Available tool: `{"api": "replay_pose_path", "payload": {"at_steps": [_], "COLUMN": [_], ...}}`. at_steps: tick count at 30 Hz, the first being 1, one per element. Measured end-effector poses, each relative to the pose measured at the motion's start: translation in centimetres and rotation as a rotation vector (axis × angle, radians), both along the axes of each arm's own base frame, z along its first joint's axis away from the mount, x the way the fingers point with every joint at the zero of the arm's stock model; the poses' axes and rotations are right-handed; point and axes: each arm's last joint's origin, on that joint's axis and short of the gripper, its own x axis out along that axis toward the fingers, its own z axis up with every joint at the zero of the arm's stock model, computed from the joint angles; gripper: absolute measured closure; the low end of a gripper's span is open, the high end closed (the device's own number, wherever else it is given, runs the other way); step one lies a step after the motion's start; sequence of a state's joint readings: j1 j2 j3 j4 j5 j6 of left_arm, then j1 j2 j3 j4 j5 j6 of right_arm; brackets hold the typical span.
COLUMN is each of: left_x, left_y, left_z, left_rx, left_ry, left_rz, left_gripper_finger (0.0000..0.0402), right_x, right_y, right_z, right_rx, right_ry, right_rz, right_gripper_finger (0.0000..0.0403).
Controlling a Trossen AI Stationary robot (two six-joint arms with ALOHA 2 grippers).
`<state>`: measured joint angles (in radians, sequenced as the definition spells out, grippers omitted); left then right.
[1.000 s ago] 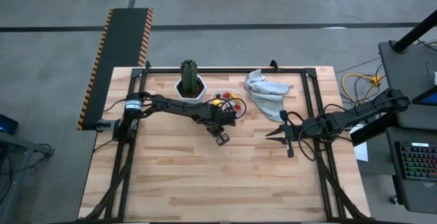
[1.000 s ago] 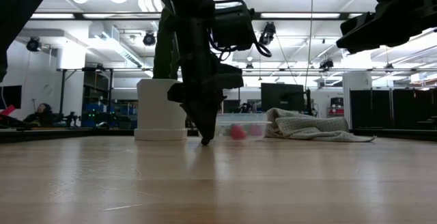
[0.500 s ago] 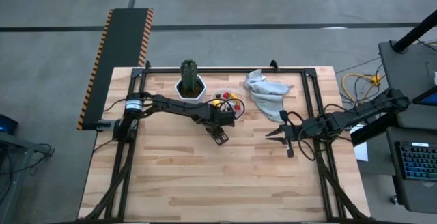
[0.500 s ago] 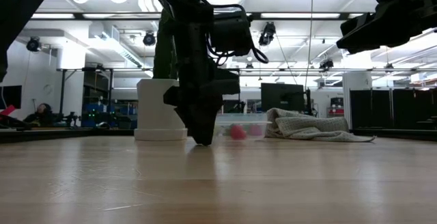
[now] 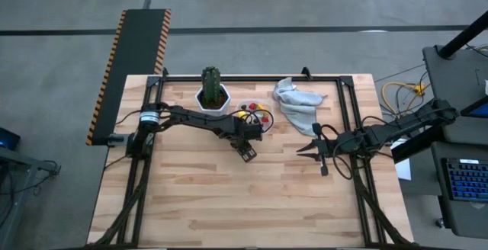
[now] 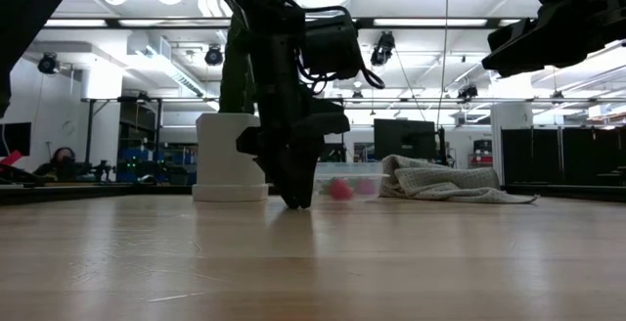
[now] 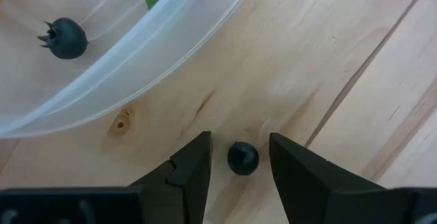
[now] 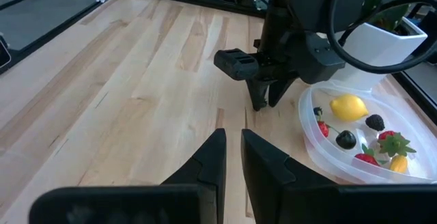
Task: Pick and placing Produce into tupperware
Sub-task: Put the blueberry into the transparent bin
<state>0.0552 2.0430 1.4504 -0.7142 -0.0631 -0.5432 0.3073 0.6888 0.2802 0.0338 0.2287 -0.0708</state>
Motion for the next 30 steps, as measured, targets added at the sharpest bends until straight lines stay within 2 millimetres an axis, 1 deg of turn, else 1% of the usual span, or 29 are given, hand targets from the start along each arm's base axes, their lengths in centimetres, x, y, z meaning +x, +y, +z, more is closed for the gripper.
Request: {"api": "replay_pose_path", "payload": {"at_steps": [30], "left_x": [-0.06], "left_y": [0.0], "left_z": [0.02], "left_rx": [-0.021], "left_ry": [0.008], "left_rz": [-0.032], "left_gripper_finger": [0.0267], "right_x": [0.0], "right_y": [0.01], "right_z": [0.0], "right_rx": [0.0], "right_ry": [0.0], "right_rz": [0.0], "right_gripper_finger": [0.0364]}}
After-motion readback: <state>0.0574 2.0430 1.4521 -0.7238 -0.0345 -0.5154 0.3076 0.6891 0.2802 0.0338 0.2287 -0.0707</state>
